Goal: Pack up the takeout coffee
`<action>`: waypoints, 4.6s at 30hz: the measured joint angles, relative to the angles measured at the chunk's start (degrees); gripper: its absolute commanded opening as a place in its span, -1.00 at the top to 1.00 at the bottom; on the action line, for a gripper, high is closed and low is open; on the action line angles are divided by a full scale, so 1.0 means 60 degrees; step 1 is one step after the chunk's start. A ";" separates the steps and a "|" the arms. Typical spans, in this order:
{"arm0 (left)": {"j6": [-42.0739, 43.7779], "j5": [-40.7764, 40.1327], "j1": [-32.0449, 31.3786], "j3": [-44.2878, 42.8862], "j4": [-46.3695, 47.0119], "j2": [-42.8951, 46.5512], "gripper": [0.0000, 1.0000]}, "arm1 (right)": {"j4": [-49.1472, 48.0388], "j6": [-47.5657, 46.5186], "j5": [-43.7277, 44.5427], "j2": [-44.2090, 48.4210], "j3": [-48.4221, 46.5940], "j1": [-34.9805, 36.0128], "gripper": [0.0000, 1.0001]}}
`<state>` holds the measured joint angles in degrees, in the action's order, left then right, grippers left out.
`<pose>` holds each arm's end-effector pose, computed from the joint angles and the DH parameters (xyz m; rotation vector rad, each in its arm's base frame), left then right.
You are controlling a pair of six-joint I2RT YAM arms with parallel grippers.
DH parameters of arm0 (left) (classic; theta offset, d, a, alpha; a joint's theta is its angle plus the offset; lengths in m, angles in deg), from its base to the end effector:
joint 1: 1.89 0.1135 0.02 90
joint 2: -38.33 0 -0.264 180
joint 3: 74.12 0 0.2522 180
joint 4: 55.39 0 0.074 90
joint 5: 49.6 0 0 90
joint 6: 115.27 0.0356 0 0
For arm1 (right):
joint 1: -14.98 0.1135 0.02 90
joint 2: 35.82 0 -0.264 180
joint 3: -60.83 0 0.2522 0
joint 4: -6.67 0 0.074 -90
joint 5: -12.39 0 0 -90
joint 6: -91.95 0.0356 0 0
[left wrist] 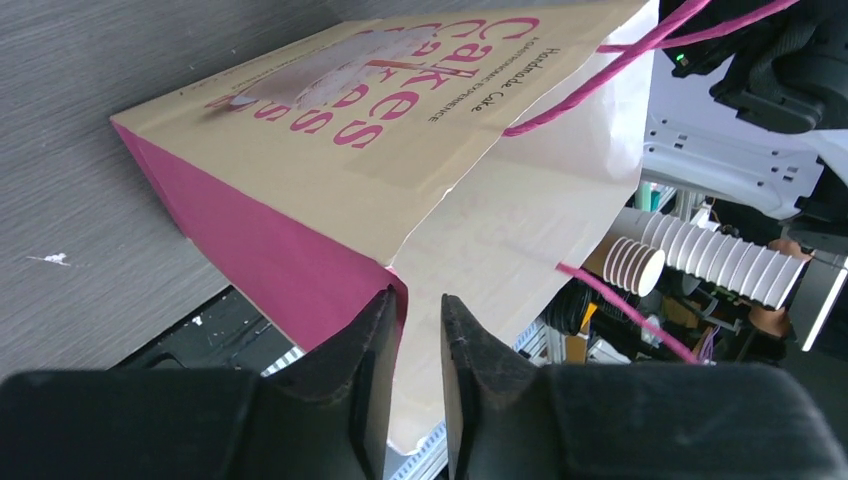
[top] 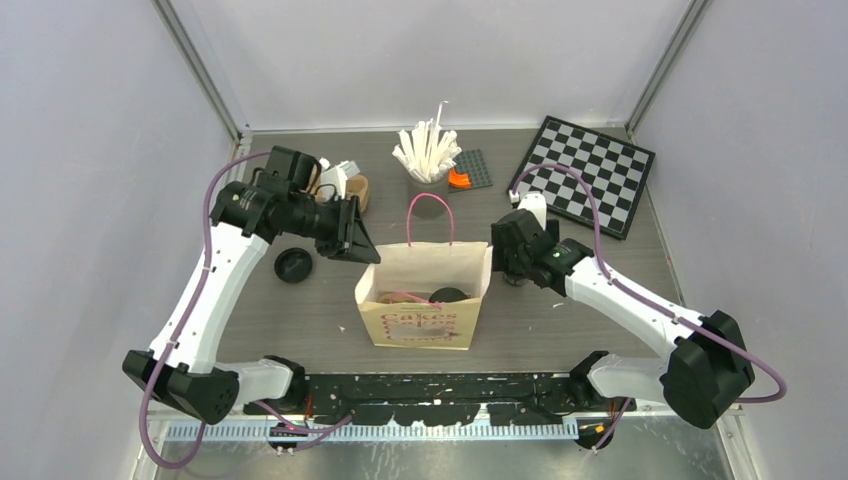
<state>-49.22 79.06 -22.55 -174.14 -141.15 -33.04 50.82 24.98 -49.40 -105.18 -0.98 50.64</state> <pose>0.1908 -0.0957 0.3991 0.1970 2.6413 -1.1502 0.2066 0.1276 0.2447 -0.0542 2.3366 -0.1137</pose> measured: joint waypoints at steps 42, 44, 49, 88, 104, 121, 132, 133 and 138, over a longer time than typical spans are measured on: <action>-0.0189 -0.1195 0.0000 -0.1566 -0.0335 -0.0259 -0.16 | 0.0499 -0.0743 -0.0550 0.0146 0.0113 -0.0109 -0.98; -0.0189 -0.1220 0.0000 -0.1566 -0.0335 -0.0208 -0.17 | 0.0627 -0.0739 -0.0557 0.0153 0.0076 -0.0109 -0.98; -0.0189 -0.1275 0.0000 -0.1566 -0.0335 -0.0080 -0.18 | 0.0863 -0.0739 -0.0565 0.0153 -0.0036 -0.0109 -0.98; -0.0153 -0.1304 0.0000 -0.1566 -0.0433 -0.0066 -0.21 | -0.0510 -0.1504 -0.1308 0.1592 0.1293 -0.0586 -0.78; -0.0182 -0.1308 0.0000 -0.1566 -0.0423 -0.0066 -0.22 | -0.0474 -0.1534 -0.1381 0.1592 0.1093 -0.0601 -0.95; -0.0186 -0.1308 0.0000 -0.1566 -0.0415 -0.0066 -0.22 | -0.0484 -0.1559 -0.1384 0.1475 0.0954 -0.0736 -0.79; -0.0189 -0.1381 0.0000 -0.1566 -0.0419 -0.0040 -0.22 | -0.0528 -0.1548 -0.1483 0.1446 0.0958 -0.0896 -0.69; -0.0189 -0.1392 0.0000 -0.1566 -0.0415 -0.0025 -0.22 | -0.0550 -0.1548 -0.1483 0.1435 0.0958 -0.0907 -0.69; -0.0189 -0.1450 0.0000 -0.1566 -0.0423 0.0047 -0.22 | -0.0601 -0.1526 -0.1483 0.1428 0.0976 -0.0922 -0.73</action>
<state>-50.35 70.36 -22.55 -183.54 -143.69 -32.76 47.22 15.82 -58.30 -96.62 4.87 45.11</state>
